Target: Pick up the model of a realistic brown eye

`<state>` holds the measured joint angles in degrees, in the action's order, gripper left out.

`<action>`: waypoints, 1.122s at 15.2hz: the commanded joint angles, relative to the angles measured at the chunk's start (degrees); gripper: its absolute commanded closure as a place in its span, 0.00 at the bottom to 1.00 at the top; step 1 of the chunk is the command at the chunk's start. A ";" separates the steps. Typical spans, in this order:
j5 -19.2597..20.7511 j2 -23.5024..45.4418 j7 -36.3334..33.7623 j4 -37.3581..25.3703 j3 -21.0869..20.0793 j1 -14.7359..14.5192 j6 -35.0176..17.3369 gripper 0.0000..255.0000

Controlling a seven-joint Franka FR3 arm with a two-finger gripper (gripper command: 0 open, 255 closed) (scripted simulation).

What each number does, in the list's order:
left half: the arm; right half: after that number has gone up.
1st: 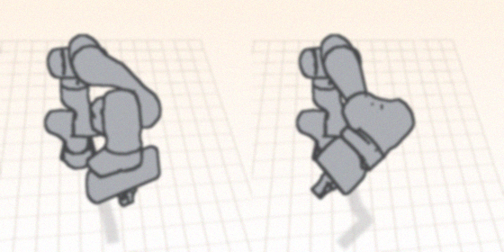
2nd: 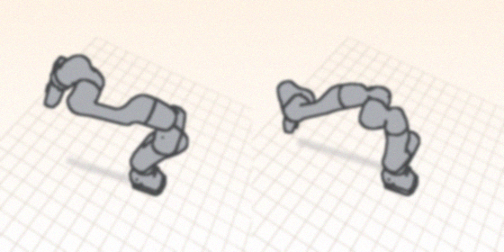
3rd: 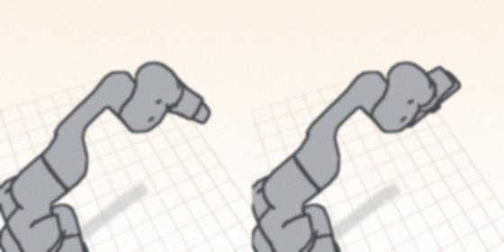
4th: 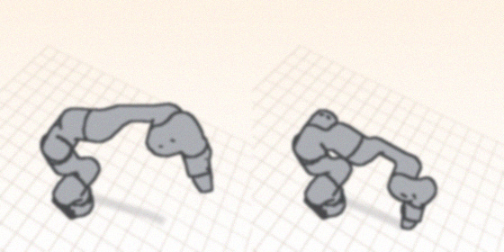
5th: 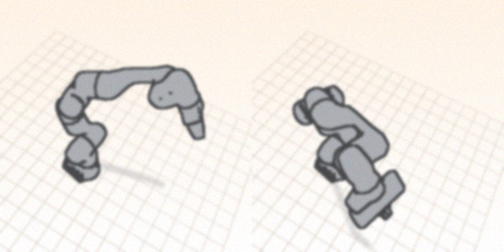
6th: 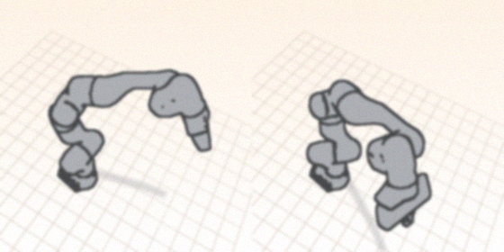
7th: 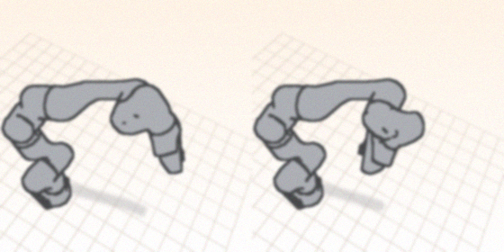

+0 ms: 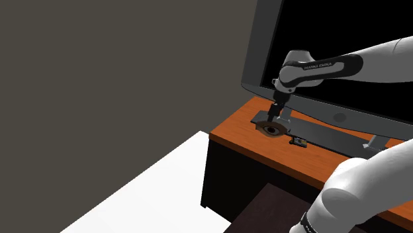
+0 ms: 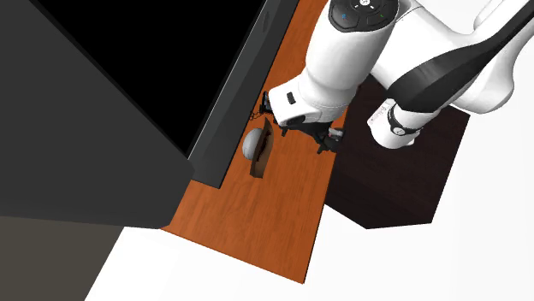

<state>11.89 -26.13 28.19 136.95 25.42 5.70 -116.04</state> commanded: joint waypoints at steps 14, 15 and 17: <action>-11.19 23.57 19.48 -10.02 13.34 -0.23 -9.88 0.00; -11.55 24.04 19.75 -9.63 13.49 -0.32 -10.64 0.00; -12.58 25.34 20.54 -8.67 13.81 -0.50 -12.61 0.00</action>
<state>0.14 -6.98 47.99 127.92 38.13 4.81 -125.79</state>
